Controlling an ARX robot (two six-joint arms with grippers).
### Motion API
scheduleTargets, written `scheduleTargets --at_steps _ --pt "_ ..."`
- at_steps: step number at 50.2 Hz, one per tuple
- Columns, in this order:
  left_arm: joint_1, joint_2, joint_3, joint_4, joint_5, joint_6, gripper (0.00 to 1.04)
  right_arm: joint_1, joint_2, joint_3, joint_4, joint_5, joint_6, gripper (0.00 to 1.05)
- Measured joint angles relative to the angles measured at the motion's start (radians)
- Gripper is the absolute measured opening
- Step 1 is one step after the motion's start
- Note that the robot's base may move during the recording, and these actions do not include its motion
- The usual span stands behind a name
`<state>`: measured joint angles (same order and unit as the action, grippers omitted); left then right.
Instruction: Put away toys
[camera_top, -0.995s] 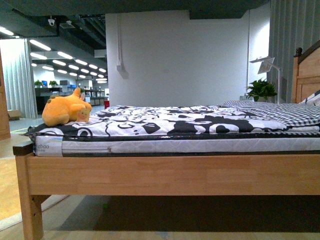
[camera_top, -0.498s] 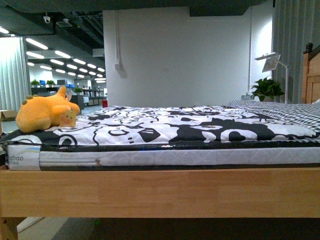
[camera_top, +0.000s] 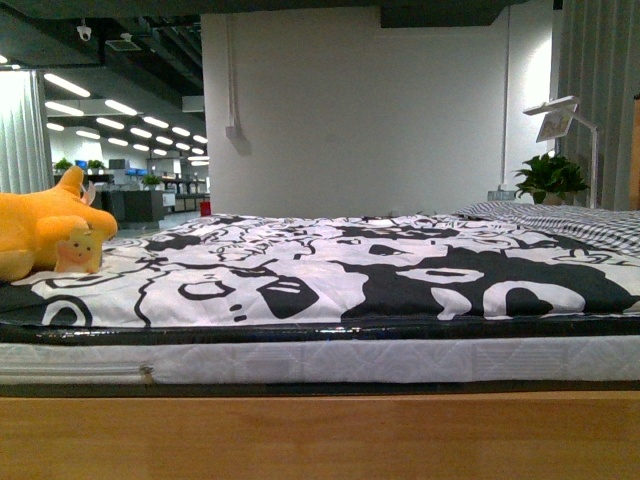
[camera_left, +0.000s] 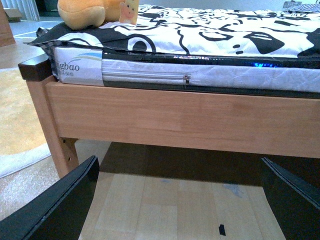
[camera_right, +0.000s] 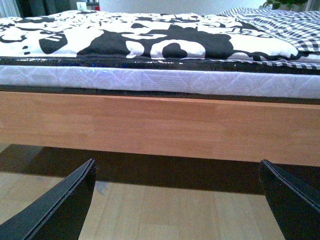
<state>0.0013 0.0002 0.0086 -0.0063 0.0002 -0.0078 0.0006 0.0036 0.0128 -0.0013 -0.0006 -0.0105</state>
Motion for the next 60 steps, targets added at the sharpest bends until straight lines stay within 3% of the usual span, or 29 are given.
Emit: scheduleTargets --at_steps 60 --pt "0.0 0.0 0.0 0.0 0.002 0.0 0.99 0.0 -0.001 0.0 -0.001 0.0 0.0 0.98"
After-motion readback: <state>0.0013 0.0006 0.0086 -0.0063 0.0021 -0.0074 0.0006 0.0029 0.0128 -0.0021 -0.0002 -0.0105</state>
